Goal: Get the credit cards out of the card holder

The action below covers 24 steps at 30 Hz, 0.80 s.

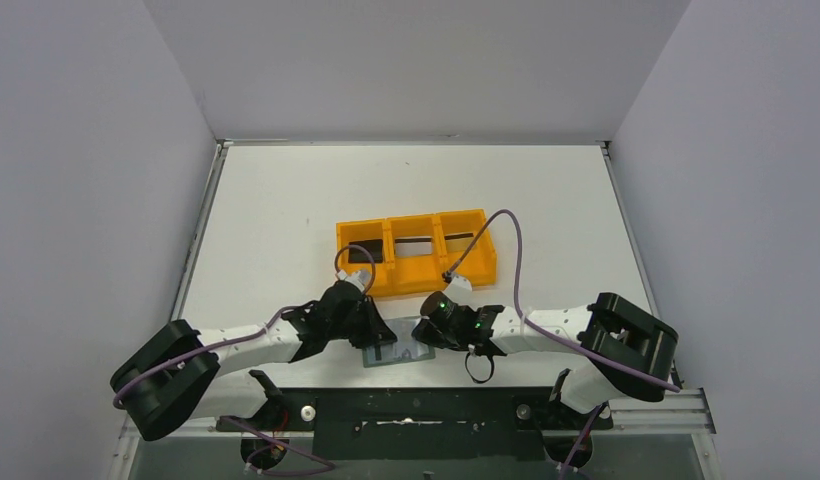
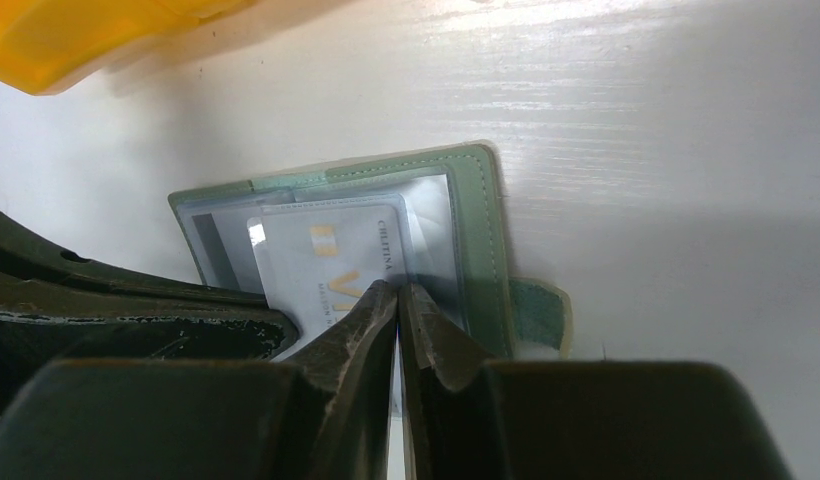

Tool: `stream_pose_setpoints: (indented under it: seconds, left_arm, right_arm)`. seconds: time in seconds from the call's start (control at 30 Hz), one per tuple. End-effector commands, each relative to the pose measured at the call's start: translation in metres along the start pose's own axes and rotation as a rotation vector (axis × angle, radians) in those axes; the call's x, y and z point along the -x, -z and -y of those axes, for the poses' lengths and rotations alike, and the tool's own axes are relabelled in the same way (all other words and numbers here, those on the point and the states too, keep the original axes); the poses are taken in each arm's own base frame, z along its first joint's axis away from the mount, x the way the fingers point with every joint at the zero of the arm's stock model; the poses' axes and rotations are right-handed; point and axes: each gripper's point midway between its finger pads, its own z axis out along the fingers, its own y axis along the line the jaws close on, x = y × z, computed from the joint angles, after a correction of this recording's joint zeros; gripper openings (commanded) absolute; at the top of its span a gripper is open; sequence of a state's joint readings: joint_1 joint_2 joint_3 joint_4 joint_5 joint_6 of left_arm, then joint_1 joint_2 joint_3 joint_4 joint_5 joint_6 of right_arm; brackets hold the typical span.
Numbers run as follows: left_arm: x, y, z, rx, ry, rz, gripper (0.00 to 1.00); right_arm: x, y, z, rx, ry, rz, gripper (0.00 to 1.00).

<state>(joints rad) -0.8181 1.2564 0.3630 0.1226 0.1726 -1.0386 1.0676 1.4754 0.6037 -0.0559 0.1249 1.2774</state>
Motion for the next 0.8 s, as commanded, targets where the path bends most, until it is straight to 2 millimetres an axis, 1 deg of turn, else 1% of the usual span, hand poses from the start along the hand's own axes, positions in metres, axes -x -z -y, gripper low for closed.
stream_pose_setpoints:
  seconds: [0.0, 0.13, 0.23, 0.27, 0.3, 0.5, 0.6, 0.67, 0.73, 0.77]
  left_arm:
    - [-0.0013, 0.0044, -0.0022, -0.012, -0.01, -0.004, 0.0]
    - [-0.0011, 0.0049, -0.0048, -0.006, -0.009, -0.002, 0.0]
    - [0.0, 0.0052, -0.0026, -0.014, -0.011, -0.003, 0.06]
    - [0.0001, 0.0052, -0.0015, -0.019, -0.011, -0.004, 0.11]
    - [0.0004, 0.0052, -0.0003, -0.024, -0.013, -0.005, 0.13]
    - [-0.0002, 0.0066, 0.0027, -0.042, -0.011, -0.006, 0.12]
    - [0.0004, 0.0079, 0.0023, -0.045, -0.004, 0.001, 0.15]
    - [0.0, 0.0086, 0.0034, -0.054, -0.002, 0.001, 0.15]
    - [-0.0003, 0.0088, 0.0031, -0.058, -0.001, 0.0, 0.14]
    - [-0.0006, 0.009, 0.0042, -0.065, -0.002, -0.002, 0.11]
  right_arm:
    - [-0.0185, -0.0031, 0.0517, -0.165, 0.057, -0.059, 0.09]
    - [-0.0191, -0.0039, 0.0523, -0.167, 0.055, -0.062, 0.09]
    - [-0.0197, -0.0043, 0.0532, -0.17, 0.055, -0.063, 0.09]
    - [-0.019, -0.0043, 0.0528, -0.169, 0.054, -0.062, 0.09]
    - [-0.0194, -0.0042, 0.0529, -0.169, 0.054, -0.063, 0.09]
    - [-0.0197, -0.0044, 0.0537, -0.172, 0.054, -0.065, 0.09]
    - [-0.0196, -0.0044, 0.0537, -0.171, 0.052, -0.065, 0.09]
    - [-0.0198, -0.0045, 0.0539, -0.172, 0.053, -0.065, 0.09]
    - [-0.0198, -0.0046, 0.0536, -0.171, 0.052, -0.065, 0.09]
    - [-0.0198, -0.0047, 0.0537, -0.171, 0.053, -0.065, 0.09]
